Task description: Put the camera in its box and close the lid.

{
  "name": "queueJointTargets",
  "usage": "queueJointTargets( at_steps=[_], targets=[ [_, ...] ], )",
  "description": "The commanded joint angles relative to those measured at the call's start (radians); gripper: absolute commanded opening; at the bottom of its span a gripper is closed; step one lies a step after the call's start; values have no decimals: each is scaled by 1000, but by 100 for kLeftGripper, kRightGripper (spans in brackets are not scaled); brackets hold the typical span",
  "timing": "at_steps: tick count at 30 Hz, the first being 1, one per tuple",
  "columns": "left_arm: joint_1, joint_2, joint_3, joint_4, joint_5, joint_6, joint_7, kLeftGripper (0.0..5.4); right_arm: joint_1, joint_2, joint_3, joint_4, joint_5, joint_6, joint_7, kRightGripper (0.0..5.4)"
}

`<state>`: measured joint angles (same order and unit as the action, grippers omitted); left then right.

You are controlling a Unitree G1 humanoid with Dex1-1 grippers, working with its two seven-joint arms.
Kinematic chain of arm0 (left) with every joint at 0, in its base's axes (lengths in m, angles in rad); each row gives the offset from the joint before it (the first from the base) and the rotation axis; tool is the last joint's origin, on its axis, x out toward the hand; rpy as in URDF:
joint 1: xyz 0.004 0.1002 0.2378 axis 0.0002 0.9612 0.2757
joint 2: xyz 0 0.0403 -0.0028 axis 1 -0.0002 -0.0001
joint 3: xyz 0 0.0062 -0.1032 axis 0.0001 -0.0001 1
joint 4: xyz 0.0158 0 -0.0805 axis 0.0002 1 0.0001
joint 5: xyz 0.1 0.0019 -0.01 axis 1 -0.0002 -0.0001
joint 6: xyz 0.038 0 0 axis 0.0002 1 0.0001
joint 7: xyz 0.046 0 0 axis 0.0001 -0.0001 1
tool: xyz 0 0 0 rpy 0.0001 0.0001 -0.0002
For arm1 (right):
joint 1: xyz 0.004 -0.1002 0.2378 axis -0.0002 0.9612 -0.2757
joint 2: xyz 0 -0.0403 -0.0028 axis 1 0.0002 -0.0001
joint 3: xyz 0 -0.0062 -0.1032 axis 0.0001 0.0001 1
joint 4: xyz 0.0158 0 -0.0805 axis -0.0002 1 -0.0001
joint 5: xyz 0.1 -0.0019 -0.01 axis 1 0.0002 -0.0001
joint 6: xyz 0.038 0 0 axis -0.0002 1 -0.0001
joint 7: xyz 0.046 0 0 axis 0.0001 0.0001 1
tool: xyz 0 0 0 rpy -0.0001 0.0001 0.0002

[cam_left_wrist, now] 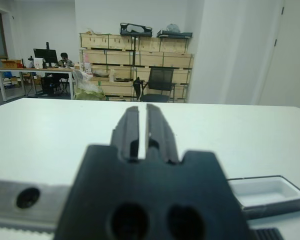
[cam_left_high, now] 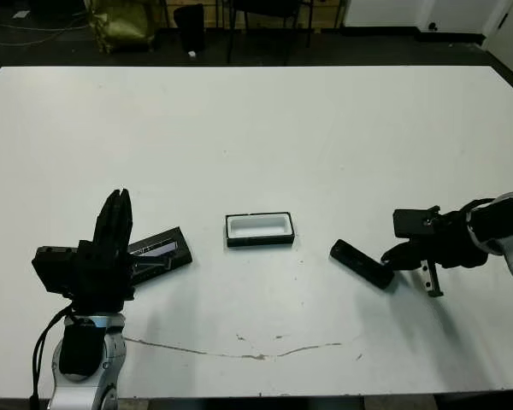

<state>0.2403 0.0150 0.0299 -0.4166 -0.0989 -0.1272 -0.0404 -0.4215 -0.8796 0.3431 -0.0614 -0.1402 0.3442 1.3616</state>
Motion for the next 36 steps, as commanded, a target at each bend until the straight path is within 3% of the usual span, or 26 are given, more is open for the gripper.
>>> queueJointTargets(
  at_steps=[1,14,19,25,33,36],
  targets=[
    [15,1,-1,-1,2,23,1,3,21,-22,21,-25,-8,9,4,0],
    [12,-10,-12,4,14,24,9,3,29,-49,29,-112,22,61,25,0],
    [10,-8,-14,12,10,18,5,3,106,-35,-32,-107,-13,48,-136,0],
    [13,-9,-11,17,9,11,4,3,135,-39,-30,-66,-106,0,-276,0],
    [10,-7,-4,22,2,13,-1,3,152,-43,-53,-76,-126,-23,-326,0],
    [12,-10,-2,21,-3,12,-3,3,179,-47,-111,-149,-87,-16,-331,0]
  ],
)
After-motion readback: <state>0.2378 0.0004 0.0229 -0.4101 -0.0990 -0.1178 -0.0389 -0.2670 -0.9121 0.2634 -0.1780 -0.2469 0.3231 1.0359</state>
